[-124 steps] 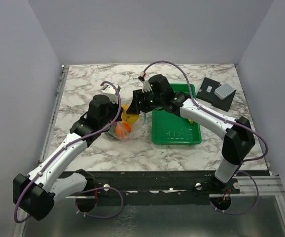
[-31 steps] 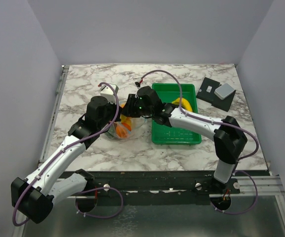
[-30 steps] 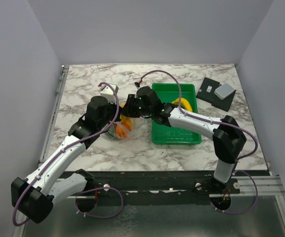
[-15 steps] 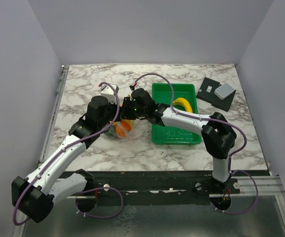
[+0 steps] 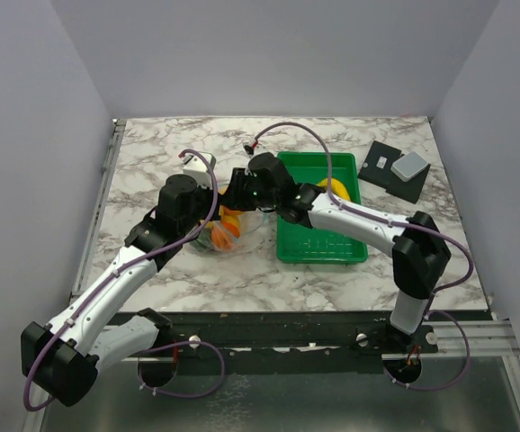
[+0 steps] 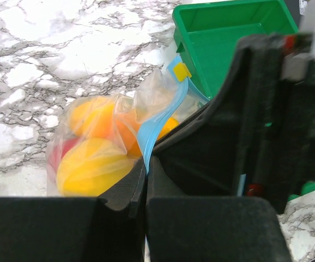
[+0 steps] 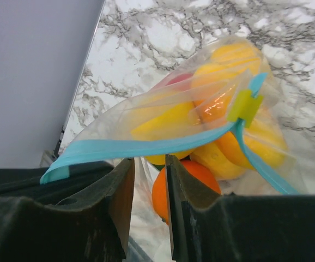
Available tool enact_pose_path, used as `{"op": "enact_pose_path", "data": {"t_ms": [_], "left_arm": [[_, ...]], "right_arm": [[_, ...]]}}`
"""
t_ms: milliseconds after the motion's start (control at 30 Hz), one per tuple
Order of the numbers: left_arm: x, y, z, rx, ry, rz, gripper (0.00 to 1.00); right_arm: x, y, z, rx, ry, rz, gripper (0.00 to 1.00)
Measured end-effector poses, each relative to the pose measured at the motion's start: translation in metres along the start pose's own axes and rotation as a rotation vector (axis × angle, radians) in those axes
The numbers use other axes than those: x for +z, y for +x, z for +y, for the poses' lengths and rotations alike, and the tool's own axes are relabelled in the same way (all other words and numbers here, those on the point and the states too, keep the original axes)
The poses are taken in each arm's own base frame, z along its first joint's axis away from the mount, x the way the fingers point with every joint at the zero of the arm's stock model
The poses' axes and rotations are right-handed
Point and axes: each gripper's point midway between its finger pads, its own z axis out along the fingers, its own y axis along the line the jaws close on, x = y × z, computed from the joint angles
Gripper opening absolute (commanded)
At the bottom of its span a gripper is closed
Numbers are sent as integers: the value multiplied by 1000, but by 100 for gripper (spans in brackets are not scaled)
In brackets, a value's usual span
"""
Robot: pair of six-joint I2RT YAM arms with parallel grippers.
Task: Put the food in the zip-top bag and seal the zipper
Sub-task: Place the fake fruit in the zipper food storage bag, then pick up the fake fruit from the bin.
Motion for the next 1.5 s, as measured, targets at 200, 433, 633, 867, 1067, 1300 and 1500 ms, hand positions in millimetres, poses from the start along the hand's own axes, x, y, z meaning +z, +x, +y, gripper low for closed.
{"op": "enact_pose_path", "data": {"t_ms": [200,433,633,867,1067,1300,1500], "left_arm": [[0,0,0,0,0,1,0],[0,1,0,0,-1,3,0],[2,3,0,0,-3,10,0],[5,6,1,1,-5,22,0],[5,6,1,1,-5,22,0],[5,6,1,1,-5,22,0],[5,6,1,1,-5,22,0]], "right_arm": [[-30,-23,2,-60,39,-58,36],[-74,-33,-7,-126,104,-105,36],[-107,-39,-38,-178,221,-127,36],[-129,-50,-91,-238,399,-103,43],[-147,-61,-145,-238,552,-69,52],[-152,-59,-205,-249,730,3,62],[-154,-53,-250,-258,865,67,72]]}}
